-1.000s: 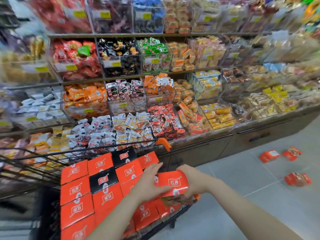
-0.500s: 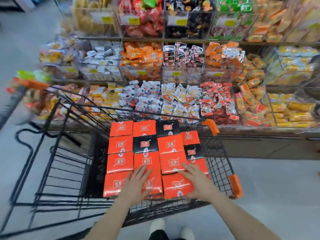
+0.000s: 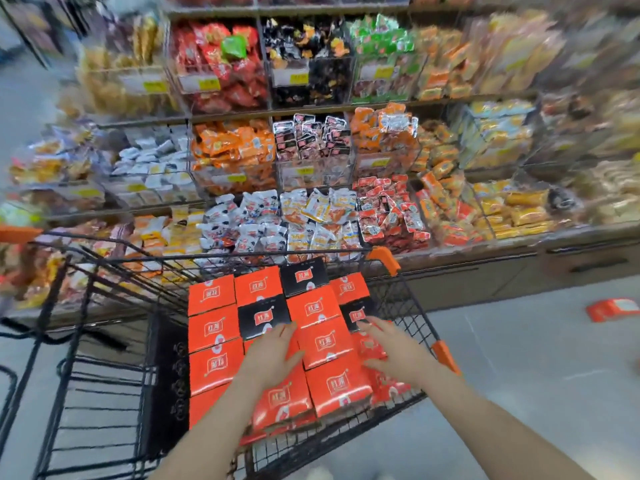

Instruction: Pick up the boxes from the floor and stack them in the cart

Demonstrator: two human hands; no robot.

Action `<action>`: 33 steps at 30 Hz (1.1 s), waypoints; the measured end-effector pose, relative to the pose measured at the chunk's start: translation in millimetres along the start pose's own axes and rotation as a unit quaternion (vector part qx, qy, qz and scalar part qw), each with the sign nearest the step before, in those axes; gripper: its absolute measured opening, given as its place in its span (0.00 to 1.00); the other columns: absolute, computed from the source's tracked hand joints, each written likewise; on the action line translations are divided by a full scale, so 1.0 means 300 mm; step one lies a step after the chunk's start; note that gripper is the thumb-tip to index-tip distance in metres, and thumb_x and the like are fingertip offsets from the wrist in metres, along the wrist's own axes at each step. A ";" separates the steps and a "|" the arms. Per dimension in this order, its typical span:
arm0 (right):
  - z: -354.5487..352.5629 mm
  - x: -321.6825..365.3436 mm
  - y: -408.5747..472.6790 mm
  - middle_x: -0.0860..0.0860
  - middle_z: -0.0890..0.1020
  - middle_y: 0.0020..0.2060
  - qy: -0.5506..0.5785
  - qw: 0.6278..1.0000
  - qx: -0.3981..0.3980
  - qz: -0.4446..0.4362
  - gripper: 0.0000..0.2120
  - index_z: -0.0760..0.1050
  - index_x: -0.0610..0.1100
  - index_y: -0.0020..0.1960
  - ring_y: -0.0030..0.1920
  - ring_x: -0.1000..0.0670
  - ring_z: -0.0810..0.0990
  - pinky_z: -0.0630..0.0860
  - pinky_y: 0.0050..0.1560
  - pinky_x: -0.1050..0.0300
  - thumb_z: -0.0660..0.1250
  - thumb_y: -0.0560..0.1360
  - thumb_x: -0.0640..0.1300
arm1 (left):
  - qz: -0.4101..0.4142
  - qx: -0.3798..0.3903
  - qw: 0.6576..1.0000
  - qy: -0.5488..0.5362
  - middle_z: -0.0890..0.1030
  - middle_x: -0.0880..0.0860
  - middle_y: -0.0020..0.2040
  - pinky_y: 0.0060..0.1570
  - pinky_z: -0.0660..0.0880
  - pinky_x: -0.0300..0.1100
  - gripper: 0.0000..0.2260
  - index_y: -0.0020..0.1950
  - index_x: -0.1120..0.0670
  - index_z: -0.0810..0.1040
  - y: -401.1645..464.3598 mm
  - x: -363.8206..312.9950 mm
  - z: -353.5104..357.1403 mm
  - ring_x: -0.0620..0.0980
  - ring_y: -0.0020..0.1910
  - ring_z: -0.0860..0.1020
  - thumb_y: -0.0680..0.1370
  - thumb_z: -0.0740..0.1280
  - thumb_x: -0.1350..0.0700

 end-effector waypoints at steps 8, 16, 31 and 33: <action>-0.374 -0.303 -0.294 0.47 0.65 0.71 0.003 0.977 -0.158 0.144 0.29 0.59 0.50 0.75 0.70 0.45 0.64 0.65 0.69 0.51 0.63 0.76 0.51 | 0.194 -0.072 0.978 0.040 0.70 0.51 0.63 0.57 0.72 0.48 0.24 0.69 0.52 0.65 0.314 -0.516 -0.284 0.53 0.62 0.72 0.78 0.60 0.41; -0.716 -0.668 -0.769 0.48 0.67 0.70 0.020 0.917 -0.297 0.267 0.28 0.65 0.49 0.72 0.68 0.45 0.68 0.67 0.67 0.50 0.64 0.72 0.47 | 0.362 -0.144 0.921 0.023 0.71 0.50 0.59 0.47 0.72 0.46 0.24 0.68 0.52 0.67 0.449 -1.324 -0.461 0.52 0.58 0.73 0.76 0.62 0.42; -1.004 -1.400 -1.677 0.42 0.73 0.63 0.036 0.810 -0.413 0.415 0.22 0.70 0.43 0.68 0.65 0.43 0.71 0.64 0.65 0.56 0.67 0.74 0.42 | 0.518 -0.136 0.844 -0.034 0.72 0.51 0.63 0.55 0.72 0.47 0.19 0.66 0.52 0.69 0.440 -2.626 -0.274 0.53 0.63 0.71 0.78 0.61 0.44; -1.009 -1.481 -1.749 0.43 0.72 0.65 0.044 0.797 -0.418 0.433 0.23 0.69 0.43 0.69 0.66 0.44 0.70 0.62 0.65 0.58 0.66 0.75 0.41 | 0.530 -0.116 0.839 -0.039 0.72 0.49 0.61 0.53 0.73 0.47 0.18 0.64 0.51 0.70 0.471 -2.735 -0.224 0.50 0.60 0.72 0.78 0.61 0.44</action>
Point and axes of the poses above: each hand's wrist, its own y-axis towards the middle knuckle, its own z-axis out of the palm, x = y × z, the point moved 2 cm from there along y, towards the middle knuckle
